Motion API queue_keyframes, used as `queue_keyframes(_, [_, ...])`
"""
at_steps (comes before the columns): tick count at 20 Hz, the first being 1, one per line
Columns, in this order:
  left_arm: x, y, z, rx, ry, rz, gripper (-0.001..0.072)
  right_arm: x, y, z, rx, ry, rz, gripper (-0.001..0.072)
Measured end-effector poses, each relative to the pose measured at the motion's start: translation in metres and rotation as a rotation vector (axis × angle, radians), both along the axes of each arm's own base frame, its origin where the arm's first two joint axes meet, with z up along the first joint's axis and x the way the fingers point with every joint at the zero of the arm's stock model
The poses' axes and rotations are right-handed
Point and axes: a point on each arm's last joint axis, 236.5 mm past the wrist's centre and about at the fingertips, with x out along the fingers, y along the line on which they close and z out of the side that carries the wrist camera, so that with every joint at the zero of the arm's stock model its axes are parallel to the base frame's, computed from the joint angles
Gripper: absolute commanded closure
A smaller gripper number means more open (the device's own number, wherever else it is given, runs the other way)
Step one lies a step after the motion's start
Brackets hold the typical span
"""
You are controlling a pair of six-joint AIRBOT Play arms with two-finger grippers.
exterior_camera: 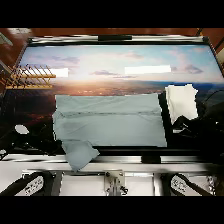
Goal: Fold the shirts.
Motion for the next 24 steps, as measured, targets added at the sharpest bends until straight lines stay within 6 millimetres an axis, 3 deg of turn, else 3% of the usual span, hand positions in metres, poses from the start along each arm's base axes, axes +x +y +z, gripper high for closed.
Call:
queue_keyframes(8, [-0.003, 0.002, 0.006, -0.033, 0.007, 0.003, 0.0676, -0.043, 0.025, -0.039, 0.071, 0.1, 0.007, 0.0089])
queue_keyframes(16, [0.02, 0.006, 0.017, -0.045, -0.07, 0.038, 0.0675, -0.055, 0.037, -0.058, 0.097, 0.127, -0.04, 0.0097])
queue_keyframes(18, [0.028, 0.008, 0.021, -0.044, -0.096, 0.042, 0.0675, -0.052, 0.043, -0.062, 0.113, 0.129, -0.046, 0.018])
queue_keyframes(20, [0.036, 0.009, 0.025, -0.04, -0.119, 0.045, 0.0675, -0.051, 0.052, -0.068, 0.113, 0.134, -0.016, 0.0569])
queue_keyframes(21, [0.041, 0.01, 0.027, -0.038, -0.131, 0.047, 0.0675, -0.051, 0.056, -0.072, 0.104, 0.136, 0.008, 0.0652])
queue_keyframes(24, [0.057, 0.015, 0.038, -0.026, -0.183, 0.04, 0.0676, -0.043, 0.063, -0.07, 0.079, 0.109, 0.079, 0.0653])
